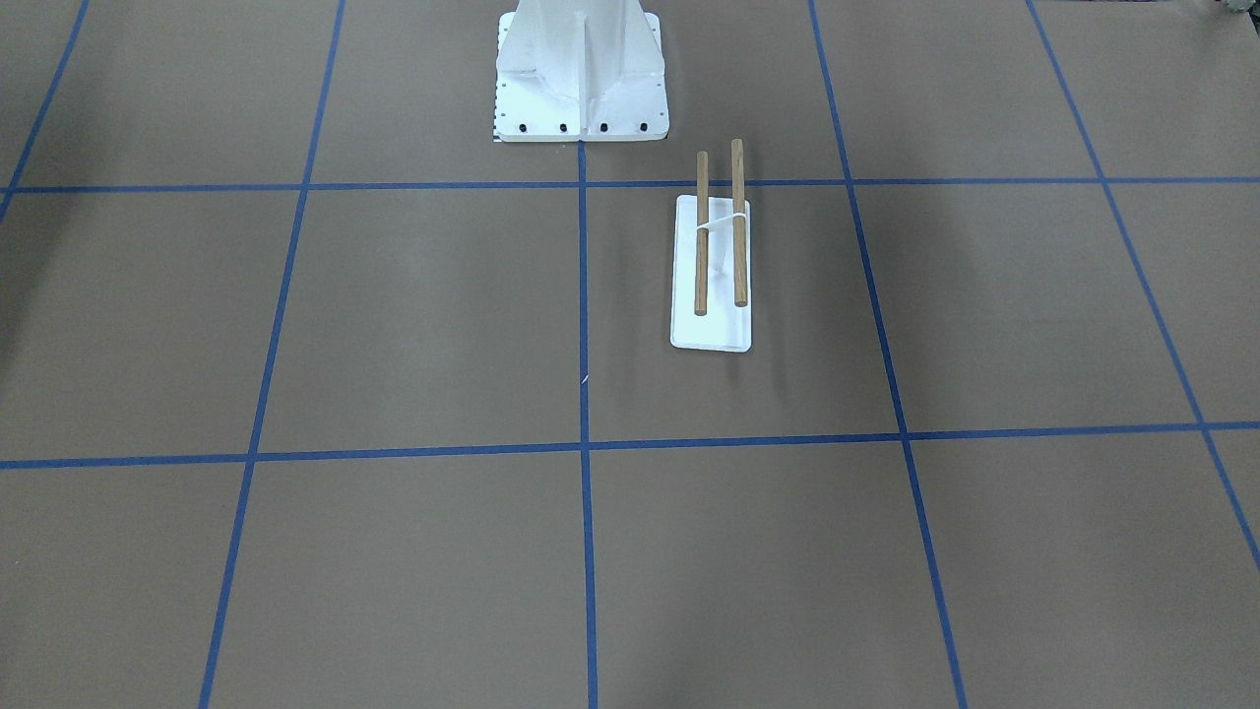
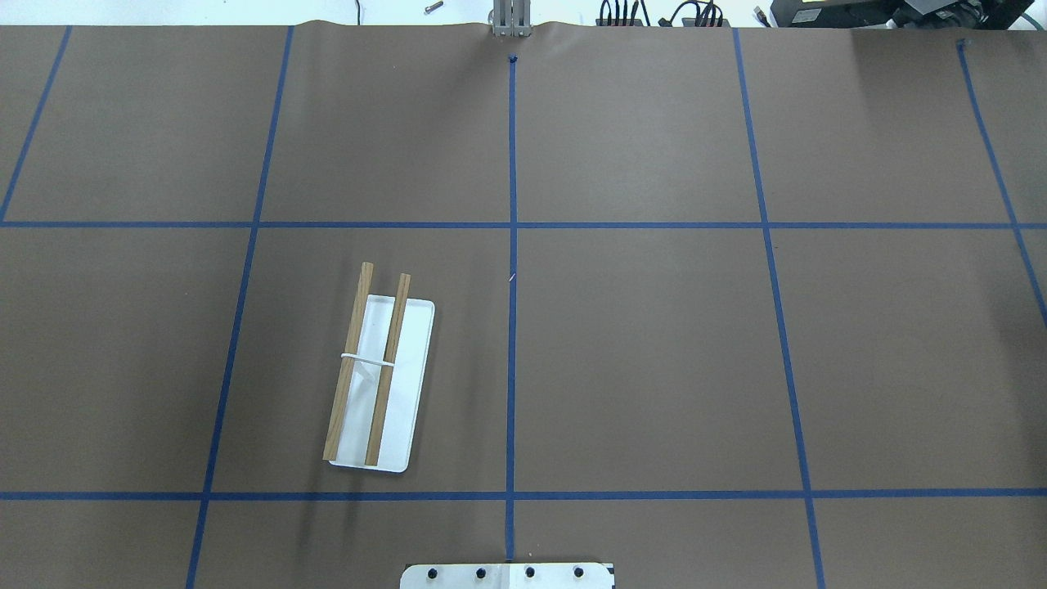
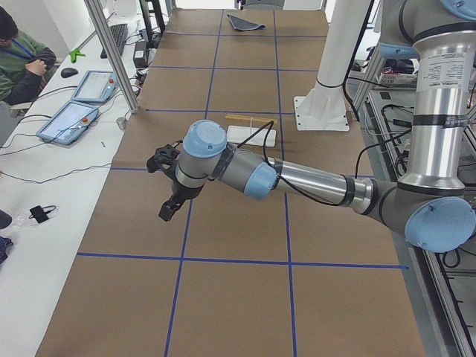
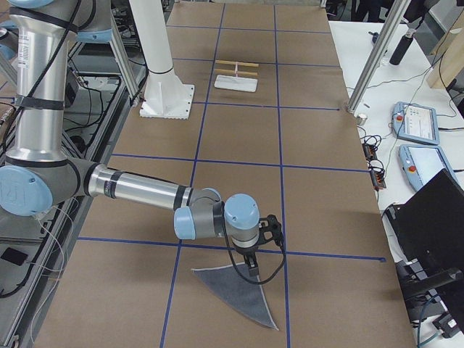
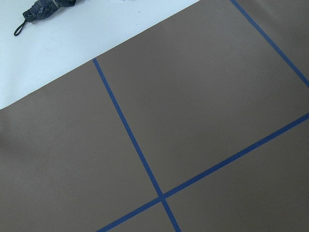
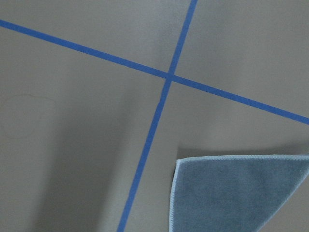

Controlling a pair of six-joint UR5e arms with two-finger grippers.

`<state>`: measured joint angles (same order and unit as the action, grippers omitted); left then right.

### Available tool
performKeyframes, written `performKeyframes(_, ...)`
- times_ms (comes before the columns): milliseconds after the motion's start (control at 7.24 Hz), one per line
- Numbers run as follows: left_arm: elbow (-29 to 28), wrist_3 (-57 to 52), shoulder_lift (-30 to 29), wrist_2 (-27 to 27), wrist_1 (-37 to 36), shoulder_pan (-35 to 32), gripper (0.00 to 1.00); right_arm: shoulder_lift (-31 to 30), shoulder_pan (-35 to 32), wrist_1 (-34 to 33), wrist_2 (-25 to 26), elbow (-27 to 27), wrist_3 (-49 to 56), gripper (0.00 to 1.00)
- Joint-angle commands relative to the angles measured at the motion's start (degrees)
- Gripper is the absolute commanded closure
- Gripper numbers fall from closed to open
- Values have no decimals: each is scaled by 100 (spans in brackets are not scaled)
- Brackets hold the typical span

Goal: Hang towel on rack

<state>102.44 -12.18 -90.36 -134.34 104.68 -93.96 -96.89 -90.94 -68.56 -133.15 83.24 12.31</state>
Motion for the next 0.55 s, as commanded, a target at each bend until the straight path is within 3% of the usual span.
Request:
performKeyframes(0, -14, 5, 1, 4, 9, 0, 2, 711, -378, 806, -168, -1855, 410, 0)
performKeyframes(276, -5, -3, 54, -5, 9, 0, 2, 1319, -547, 1754, -150, -3430, 614, 0)
performKeyframes(414, -5, -12, 97, -5, 9, 0, 2, 1652, -548, 1845, -141, -3968, 597, 0)
